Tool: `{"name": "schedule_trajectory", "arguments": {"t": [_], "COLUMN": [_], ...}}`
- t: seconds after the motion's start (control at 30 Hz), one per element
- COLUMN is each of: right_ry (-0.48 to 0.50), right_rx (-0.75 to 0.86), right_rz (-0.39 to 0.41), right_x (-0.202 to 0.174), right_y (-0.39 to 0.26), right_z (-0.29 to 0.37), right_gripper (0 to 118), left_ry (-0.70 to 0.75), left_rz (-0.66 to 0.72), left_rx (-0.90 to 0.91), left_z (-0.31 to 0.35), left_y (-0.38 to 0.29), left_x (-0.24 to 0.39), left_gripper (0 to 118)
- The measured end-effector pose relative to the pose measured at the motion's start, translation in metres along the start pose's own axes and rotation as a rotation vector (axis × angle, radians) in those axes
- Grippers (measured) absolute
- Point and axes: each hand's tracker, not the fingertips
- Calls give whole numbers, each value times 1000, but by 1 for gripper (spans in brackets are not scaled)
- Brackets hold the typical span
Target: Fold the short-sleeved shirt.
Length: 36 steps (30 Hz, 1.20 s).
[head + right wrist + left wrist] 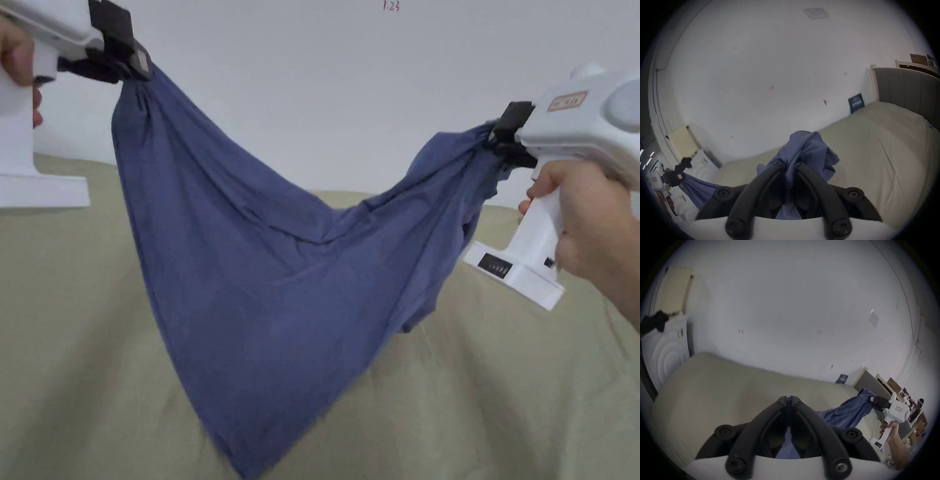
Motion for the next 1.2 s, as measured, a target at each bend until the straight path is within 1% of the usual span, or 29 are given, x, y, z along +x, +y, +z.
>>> {"name": "schedule_trajectory", "arguments": {"t": [0.07, 0.13, 0.2, 0.23, 0.33, 0.37, 0.43, 0.47, 0.53, 0.57, 0.63, 0.67, 0.7, 0.73, 0.77, 0.83, 0.87, 0.9, 0.93, 0.97, 1.0, 1.13, 1.2], "right_ry": [13, 11, 18, 14, -24, -66, -108, -135, -200, -210, -243, -225, -238, -258, -256, -241, -246, -259, -279, -297, -325, -357, -353], "right_rx": [46, 45, 53, 50, 15, -26, -79, -117, -192, -225, -258, -257, -279, -308, -330, -380, -374, -382, -396, -407, -413, -443, -451], "right_rz": [6, 8, 3, 10, 51, 53, 18, 2, -5, -23, -41, -48, -52, -40, -21, 3, 7, 9, -1, -21, -55, -135, -125], "right_x": [-4, 4, 20, 29, 65, 81, 113, 131, 158, 173, 191, 201, 208, 214, 215, 222, 223, 225, 229, 234, 240, 249, 248], "right_y": [10, 15, 8, 2, -28, -42, -71, -88, -117, -131, -149, -156, -162, -167, -171, -177, -180, -182, -184, -185, -186, -191, -193], "right_z": [-2, -2, 4, 8, 18, 23, 34, 43, 59, 70, 91, 105, 115, 123, 134, 147, 154, 160, 164, 168, 172, 178, 180], "right_gripper": [9, 9, 9, 9, 9, 9, 9, 9, 9, 9, 9, 9, 9, 9, 9, 9, 9, 9, 9, 9, 9, 9, 12], "left_ry": [-1, -1, -15, -30, -70, -79, -116, -105, -139, -105, -129, -117, -110, -108, -104, -84, -51, -61, -61, -28, -13, -45, -43], "left_rz": [-29, -59, -79, -82, -84, -89, -67, -61, -52, -49, -65, -59, -44, -13, 31, 64, 108, 140, 175, 202, 236, 345, 356], "left_rx": [45, 85, 96, 119, 90, 80, 4, 1, -77, -76, -186, -195, -261, -299, -307, -385, -396, -412, -444, -458, -480, -568, -584], "left_z": [27, 45, 63, 69, 83, 87, 96, 109, 126, 136, 155, 164, 173, 181, 188, 198, 203, 209, 213, 220, 226, 235, 234], "left_y": [4, 5, -6, -16, -60, -84, -131, -166, -214, -241, -279, -301, -314, -326, -342, -364, -372, -382, -388, -396, -404, -421, -427], "left_x": [14, 12, 8, 6, -4, -5, -7, 3, 2, 5, 5, 5, 7, 8, 6, 2, -3, -8, -12, -13, -16, -25, -23], "left_gripper": [3, 3, 3, 3, 3, 3, 3, 3, 3, 3, 3, 3, 4, 3, 3, 3, 3, 3, 3, 3, 3, 4, 4]}}
